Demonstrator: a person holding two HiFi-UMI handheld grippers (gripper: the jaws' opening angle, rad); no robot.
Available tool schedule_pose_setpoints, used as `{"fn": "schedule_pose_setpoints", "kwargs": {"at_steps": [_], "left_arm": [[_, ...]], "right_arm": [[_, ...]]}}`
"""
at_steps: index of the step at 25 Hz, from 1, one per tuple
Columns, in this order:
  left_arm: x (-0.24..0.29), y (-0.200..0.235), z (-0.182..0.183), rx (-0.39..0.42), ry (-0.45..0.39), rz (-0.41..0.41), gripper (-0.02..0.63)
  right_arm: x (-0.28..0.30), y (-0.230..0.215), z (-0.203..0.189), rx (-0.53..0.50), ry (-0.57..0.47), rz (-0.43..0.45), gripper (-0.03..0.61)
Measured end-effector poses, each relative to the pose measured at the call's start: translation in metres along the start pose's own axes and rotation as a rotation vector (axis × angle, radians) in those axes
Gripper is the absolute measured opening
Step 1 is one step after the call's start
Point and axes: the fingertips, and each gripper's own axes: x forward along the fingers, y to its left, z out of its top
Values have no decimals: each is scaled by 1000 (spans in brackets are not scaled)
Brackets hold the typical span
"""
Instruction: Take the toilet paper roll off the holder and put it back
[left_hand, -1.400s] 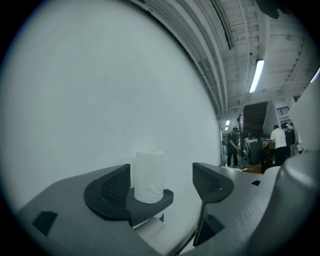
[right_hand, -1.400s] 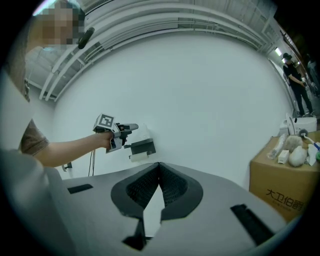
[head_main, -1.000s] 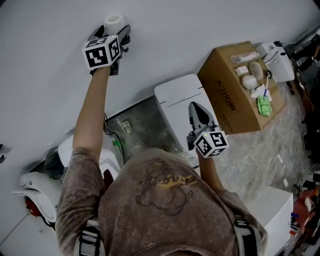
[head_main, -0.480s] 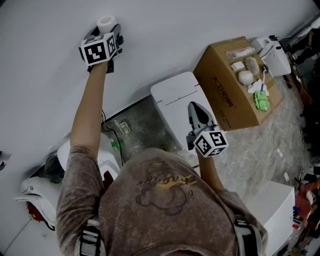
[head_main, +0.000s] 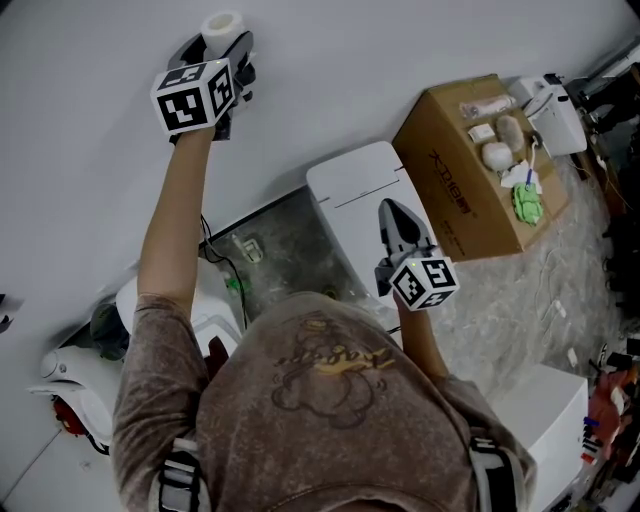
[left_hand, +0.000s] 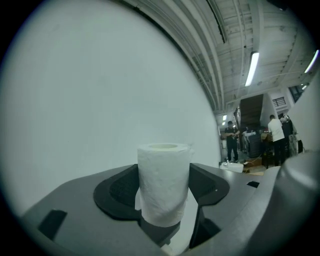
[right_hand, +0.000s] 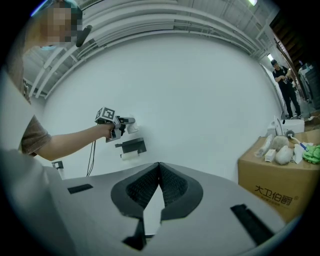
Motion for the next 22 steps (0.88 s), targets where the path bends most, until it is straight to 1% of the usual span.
{"fn": "schedule_pose_setpoints", "kwargs": {"at_steps": [6,10,14,17,22], "left_arm": [[-32,-32,22,40,-55,-91,308],[-54,-54,22,36,-73,-146,308],[-76,-73,8,12,-65,-196,308],[-87,-85,-9,4,-44,-218,308],[-101,-99,-37,-38,-20,-258,308]], "right_arm": [[5,6,0,-2,6,16,-2],[8,9,1,-8,7,27,-2],[8,11,0,-13,8,30,-2],[9,12,0,-17,9,33,-2],[10,15,-2,-16,13,38,-2]]}}
